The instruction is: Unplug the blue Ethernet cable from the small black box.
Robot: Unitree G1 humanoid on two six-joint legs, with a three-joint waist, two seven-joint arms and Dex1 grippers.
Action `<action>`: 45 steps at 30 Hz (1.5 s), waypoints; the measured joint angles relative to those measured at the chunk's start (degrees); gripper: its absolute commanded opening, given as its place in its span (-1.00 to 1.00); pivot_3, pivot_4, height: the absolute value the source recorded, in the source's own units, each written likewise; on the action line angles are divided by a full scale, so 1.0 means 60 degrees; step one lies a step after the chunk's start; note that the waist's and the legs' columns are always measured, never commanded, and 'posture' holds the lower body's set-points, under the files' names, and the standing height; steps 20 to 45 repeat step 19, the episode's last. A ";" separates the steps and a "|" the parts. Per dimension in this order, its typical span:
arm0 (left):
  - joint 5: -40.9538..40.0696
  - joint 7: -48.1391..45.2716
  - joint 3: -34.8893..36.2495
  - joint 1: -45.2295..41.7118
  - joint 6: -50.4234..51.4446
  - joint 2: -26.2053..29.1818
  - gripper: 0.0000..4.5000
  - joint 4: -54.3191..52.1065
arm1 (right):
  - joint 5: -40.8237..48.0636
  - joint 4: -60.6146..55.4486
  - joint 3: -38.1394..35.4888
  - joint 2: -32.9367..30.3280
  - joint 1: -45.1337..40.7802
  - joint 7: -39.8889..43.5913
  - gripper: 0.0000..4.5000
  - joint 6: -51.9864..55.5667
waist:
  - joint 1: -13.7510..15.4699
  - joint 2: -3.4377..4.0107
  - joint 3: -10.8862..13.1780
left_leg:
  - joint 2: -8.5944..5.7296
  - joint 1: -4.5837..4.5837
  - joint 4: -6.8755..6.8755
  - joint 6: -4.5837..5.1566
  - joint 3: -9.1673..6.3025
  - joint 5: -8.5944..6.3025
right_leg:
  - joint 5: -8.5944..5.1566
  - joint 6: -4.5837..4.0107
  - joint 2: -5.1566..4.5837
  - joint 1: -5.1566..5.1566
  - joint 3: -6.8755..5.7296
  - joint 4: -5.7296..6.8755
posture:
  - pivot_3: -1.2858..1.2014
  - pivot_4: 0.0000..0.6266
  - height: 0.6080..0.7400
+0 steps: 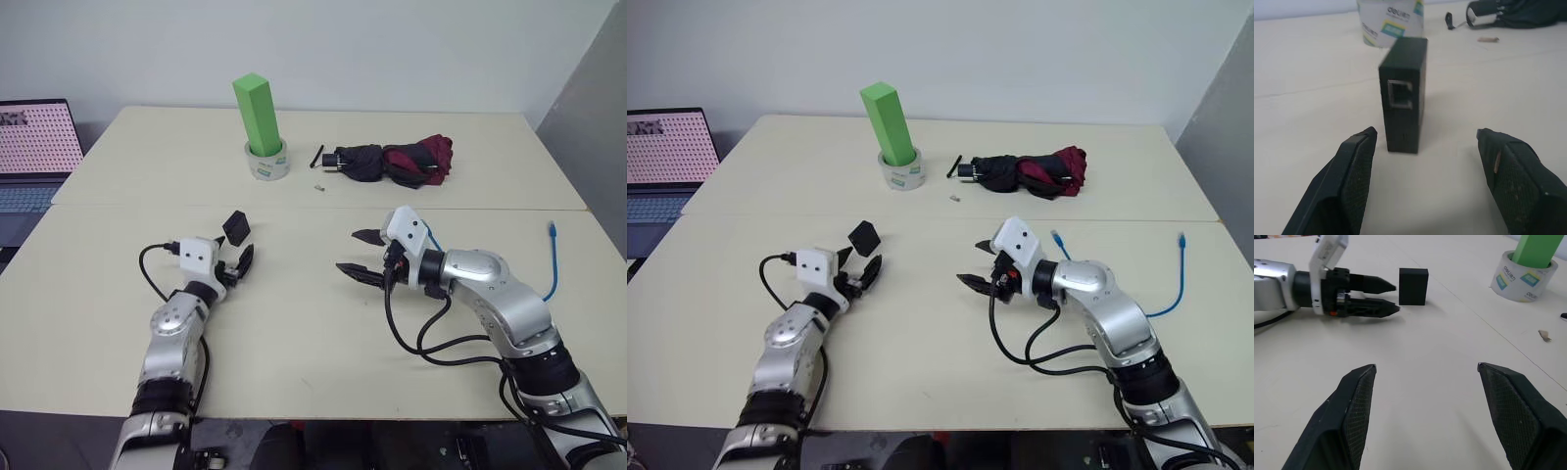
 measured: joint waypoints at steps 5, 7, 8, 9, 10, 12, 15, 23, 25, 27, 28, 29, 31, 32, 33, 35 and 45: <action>-0.0050 -0.0520 -0.0192 0.1121 0.1933 0.1085 0.52 -0.2142 | -0.0190 -0.0624 -0.0383 -0.0068 0.1181 -0.0514 0.56 -0.0143 | 0.0049 -0.0001 0.0002 | -0.0007 -0.0004 0.0002 0.0002 -0.0010 -0.0001 | 0.0000 0.0000 -0.0001 0.0013 -0.0002 -0.0006 | 0.03 -0.52 1.00; -0.0260 -0.0882 -0.0163 0.1463 0.2456 0.1475 0.52 -0.2851 | -0.0114 -0.0952 -0.0853 -0.0337 0.1737 -0.0498 0.56 -0.0313 | 0.0090 -0.0001 0.0003 | -0.0011 0.0000 0.0002 0.0003 -0.0014 -0.0002 | 0.0000 0.0000 -0.0003 0.0028 -0.0002 -0.0019 | 0.03 -0.52 1.00; -0.0367 -0.0996 -0.0121 0.1503 0.2610 0.1603 0.52 -0.3049 | -0.0093 -0.1032 -0.1081 -0.0465 0.1899 -0.0485 0.56 -0.0348 | 0.0102 -0.0001 0.0003 | -0.0012 0.0001 0.0003 0.0003 -0.0014 -0.0001 | 0.0000 0.0000 -0.0003 0.0030 -0.0002 -0.0021 | 0.03 -0.52 1.00; -0.0492 -0.1130 -0.0057 0.1500 0.2835 0.1728 0.52 -0.3308 | 0.0042 -0.1153 -0.1445 -0.0614 0.2119 -0.0449 0.56 -0.0384 | 0.0104 -0.0002 0.0003 | -0.0012 0.0004 0.0005 0.0003 -0.0014 -0.0002 | 0.0000 0.0000 -0.0002 0.0033 -0.0002 -0.0022 | 0.03 -0.52 1.00; -0.0611 -0.1253 0.0005 0.1495 0.2973 0.1860 0.52 -0.3475 | 0.0181 -0.1239 -0.1699 -0.0757 0.2279 -0.0393 0.56 -0.0392 | 0.0099 -0.0002 0.0003 | -0.0012 0.0007 0.0004 0.0004 -0.0014 -0.0002 | 0.0000 0.0000 -0.0002 0.0036 -0.0002 -0.0021 | 0.03 -0.52 1.00; -0.0921 -0.1525 0.0137 0.1445 0.3351 0.2152 0.52 -0.3795 | 0.0371 -0.1344 -0.2219 -0.1036 0.2613 -0.0257 0.56 -0.0381 | 0.0078 -0.0001 0.0003 | -0.0010 0.0008 0.0001 0.0004 -0.0014 -0.0002 | 0.0000 0.0000 0.0000 0.0036 -0.0002 -0.0020 | 0.03 -0.52 1.00; -0.1808 -0.2080 0.0503 0.1284 0.4222 0.2557 0.52 -0.4256 | 0.0586 -0.1376 -0.2881 -0.1408 0.3061 -0.0182 0.56 -0.0271 | 0.0064 0.0000 0.0005 | -0.0008 0.0007 -0.0002 0.0005 -0.0014 -0.0003 | 0.0000 0.0000 0.0003 0.0035 -0.0003 -0.0021 | 0.03 -0.52 1.00; -0.2583 -0.2593 0.0873 0.1106 0.5024 0.3075 0.52 -0.4663 | 0.0614 -0.1376 -0.3349 -0.1655 0.3351 -0.0213 0.56 -0.0242 | 0.0062 0.0001 0.0004 | -0.0009 0.0012 -0.0003 0.0005 -0.0013 -0.0003 | 0.0000 0.0001 0.0006 0.0037 0.0000 -0.0021 | 0.03 -0.52 1.00; -0.2583 -0.2593 0.0873 0.1106 0.5024 0.3075 0.52 -0.4663 | 0.0614 -0.1376 -0.3349 -0.1655 0.3351 -0.0213 0.56 -0.0242 | 0.0062 0.0001 0.0004 | -0.0009 0.0012 -0.0003 0.0005 -0.0013 -0.0003 | 0.0000 0.0001 0.0006 0.0037 0.0000 -0.0021 | 0.03 -0.52 1.00; -0.2583 -0.2593 0.0873 0.1106 0.5024 0.3075 0.52 -0.4663 | 0.0614 -0.1376 -0.3349 -0.1655 0.3351 -0.0213 0.56 -0.0242 | 0.0062 0.0001 0.0004 | -0.0009 0.0012 -0.0003 0.0005 -0.0013 -0.0003 | 0.0000 0.0001 0.0006 0.0037 0.0000 -0.0021 | 0.03 -0.52 1.00; -0.2583 -0.2593 0.0873 0.1106 0.5024 0.3075 0.52 -0.4663 | 0.0614 -0.1376 -0.3349 -0.1655 0.3351 -0.0213 0.56 -0.0242 | 0.0062 0.0001 0.0004 | -0.0009 0.0012 -0.0003 0.0005 -0.0013 -0.0003 | 0.0000 0.0001 0.0006 0.0037 0.0000 -0.0021 | 0.03 -0.52 1.00; -0.2583 -0.2593 0.0873 0.1106 0.5024 0.3075 0.52 -0.4663 | 0.0614 -0.1376 -0.3349 -0.1655 0.3351 -0.0213 0.56 -0.0242 | 0.0062 0.0001 0.0004 | -0.0009 0.0012 -0.0003 0.0005 -0.0013 -0.0003 | 0.0000 0.0001 0.0006 0.0037 0.0000 -0.0021 | 0.03 -0.52 1.00; -0.2583 -0.2593 0.0873 0.1106 0.5024 0.3075 0.52 -0.4663 | 0.0614 -0.1376 -0.3349 -0.1655 0.3351 -0.0213 0.56 -0.0242 | 0.0062 0.0001 0.0004 | -0.0009 0.0012 -0.0003 0.0005 -0.0013 -0.0003 | 0.0000 0.0001 0.0006 0.0037 0.0000 -0.0021 | 0.03 -0.52 1.00; -0.2583 -0.2593 0.0873 0.1106 0.5024 0.3075 0.52 -0.4663 | 0.0614 -0.1376 -0.3349 -0.1655 0.3351 -0.0213 0.56 -0.0242 | 0.0062 0.0001 0.0004 | -0.0009 0.0012 -0.0003 0.0005 -0.0013 -0.0003 | 0.0000 0.0001 0.0006 0.0037 0.0000 -0.0021 | 0.03 -0.52 1.00; -0.2583 -0.2593 0.0873 0.1106 0.5024 0.3075 0.52 -0.4663 | 0.0614 -0.1376 -0.3349 -0.1655 0.3351 -0.0213 0.56 -0.0242 | 0.0062 0.0001 0.0004 | -0.0009 0.0012 -0.0003 0.0005 -0.0013 -0.0003 | 0.0000 0.0001 0.0006 0.0037 0.0000 -0.0021 | 0.03 -0.52 1.00; -0.2583 -0.2593 0.0873 0.1106 0.5024 0.3075 0.52 -0.4663 | 0.0614 -0.1376 -0.3349 -0.1655 0.3351 -0.0213 0.56 -0.0242 | 0.0062 0.0001 0.0004 | -0.0009 0.0012 -0.0003 0.0005 -0.0013 -0.0003 | 0.0000 0.0001 0.0006 0.0037 0.0000 -0.0021 | 0.03 -0.52 1.00; -0.2583 -0.2593 0.0873 0.1106 0.5024 0.3075 0.52 -0.4663 | 0.0614 -0.1376 -0.3349 -0.1655 0.3351 -0.0213 0.56 -0.0242 | 0.0062 0.0001 0.0004 | -0.0009 0.0012 -0.0003 0.0005 -0.0013 -0.0003 | 0.0000 0.0001 0.0006 0.0037 0.0000 -0.0021 | 0.03 -0.52 1.00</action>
